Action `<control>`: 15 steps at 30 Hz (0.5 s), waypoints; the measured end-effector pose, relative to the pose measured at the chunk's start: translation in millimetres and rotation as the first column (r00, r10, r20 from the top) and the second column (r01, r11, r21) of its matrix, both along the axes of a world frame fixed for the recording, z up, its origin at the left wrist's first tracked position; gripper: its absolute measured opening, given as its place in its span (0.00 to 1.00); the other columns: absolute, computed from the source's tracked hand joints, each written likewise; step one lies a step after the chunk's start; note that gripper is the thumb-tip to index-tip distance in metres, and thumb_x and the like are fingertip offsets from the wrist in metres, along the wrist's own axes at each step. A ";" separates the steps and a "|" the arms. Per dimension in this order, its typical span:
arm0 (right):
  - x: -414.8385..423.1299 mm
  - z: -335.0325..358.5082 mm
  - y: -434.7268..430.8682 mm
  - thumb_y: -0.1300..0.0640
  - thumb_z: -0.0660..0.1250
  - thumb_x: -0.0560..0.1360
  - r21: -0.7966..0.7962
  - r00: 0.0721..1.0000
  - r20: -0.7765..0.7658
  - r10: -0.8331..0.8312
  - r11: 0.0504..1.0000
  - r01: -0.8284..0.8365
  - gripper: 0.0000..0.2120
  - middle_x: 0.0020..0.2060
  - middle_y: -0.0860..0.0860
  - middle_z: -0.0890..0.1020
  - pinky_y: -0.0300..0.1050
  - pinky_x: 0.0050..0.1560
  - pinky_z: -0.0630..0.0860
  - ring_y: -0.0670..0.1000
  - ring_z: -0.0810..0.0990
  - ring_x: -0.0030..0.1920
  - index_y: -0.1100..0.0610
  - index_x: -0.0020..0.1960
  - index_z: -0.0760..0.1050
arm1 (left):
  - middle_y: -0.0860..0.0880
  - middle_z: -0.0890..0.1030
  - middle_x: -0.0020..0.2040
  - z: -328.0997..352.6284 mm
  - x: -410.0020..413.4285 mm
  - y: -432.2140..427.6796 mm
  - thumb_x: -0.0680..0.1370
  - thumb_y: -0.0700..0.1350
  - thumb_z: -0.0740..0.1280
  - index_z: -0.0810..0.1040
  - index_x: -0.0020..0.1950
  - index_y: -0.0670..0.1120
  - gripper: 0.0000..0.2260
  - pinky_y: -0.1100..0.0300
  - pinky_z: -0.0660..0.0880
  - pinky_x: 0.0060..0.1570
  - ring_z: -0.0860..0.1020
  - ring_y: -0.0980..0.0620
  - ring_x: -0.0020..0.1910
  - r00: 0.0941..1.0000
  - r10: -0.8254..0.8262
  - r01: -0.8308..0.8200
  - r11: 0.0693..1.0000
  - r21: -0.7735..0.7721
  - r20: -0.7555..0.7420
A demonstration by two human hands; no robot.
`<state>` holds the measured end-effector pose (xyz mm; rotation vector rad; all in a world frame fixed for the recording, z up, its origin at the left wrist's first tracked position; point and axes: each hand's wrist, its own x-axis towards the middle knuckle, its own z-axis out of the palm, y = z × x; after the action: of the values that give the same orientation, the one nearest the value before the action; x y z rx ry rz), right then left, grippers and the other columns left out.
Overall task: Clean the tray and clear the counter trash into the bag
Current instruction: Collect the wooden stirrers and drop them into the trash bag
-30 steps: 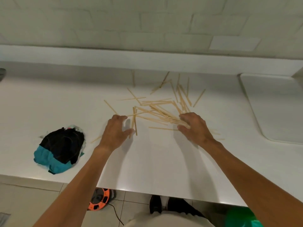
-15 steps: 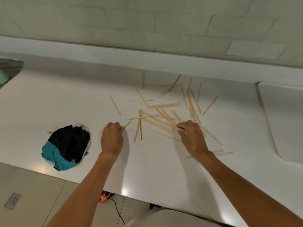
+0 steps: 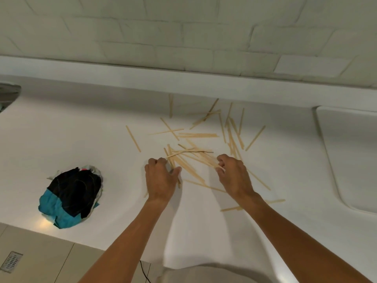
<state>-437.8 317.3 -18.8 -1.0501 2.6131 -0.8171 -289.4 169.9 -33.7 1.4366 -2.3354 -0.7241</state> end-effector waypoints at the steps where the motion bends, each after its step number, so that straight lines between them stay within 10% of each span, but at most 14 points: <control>1: 0.3 1.1 -1.2 0.61 0.68 0.77 0.019 1.000 -0.023 -0.004 1.000 0.004 0.09 0.45 0.50 0.84 0.50 0.46 0.79 0.54 0.82 0.47 0.57 0.57 0.78 | 0.43 0.76 0.52 1.1 -4.3 -1.4 0.74 0.51 0.73 0.80 0.54 0.42 0.15 0.54 0.72 0.54 0.74 0.42 0.54 1.000 0.009 -0.009 1.000 -0.005 -0.004; 15: 5.8 4.3 -0.1 0.60 0.68 0.76 0.115 0.998 -0.056 0.012 0.993 -0.006 0.11 0.34 0.49 0.72 0.37 0.33 0.63 0.51 0.72 0.35 0.54 0.36 0.73 | 0.43 0.72 0.57 9.1 -29.6 7.8 0.76 0.33 0.57 0.68 0.59 0.40 0.13 0.55 0.74 0.47 0.72 0.45 0.55 0.873 -0.104 0.194 0.970 -0.144 0.476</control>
<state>-432.0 317.1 -14.6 -1.0679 2.6643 -0.6357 -318.9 177.7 -24.6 1.4824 -2.8109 -0.1852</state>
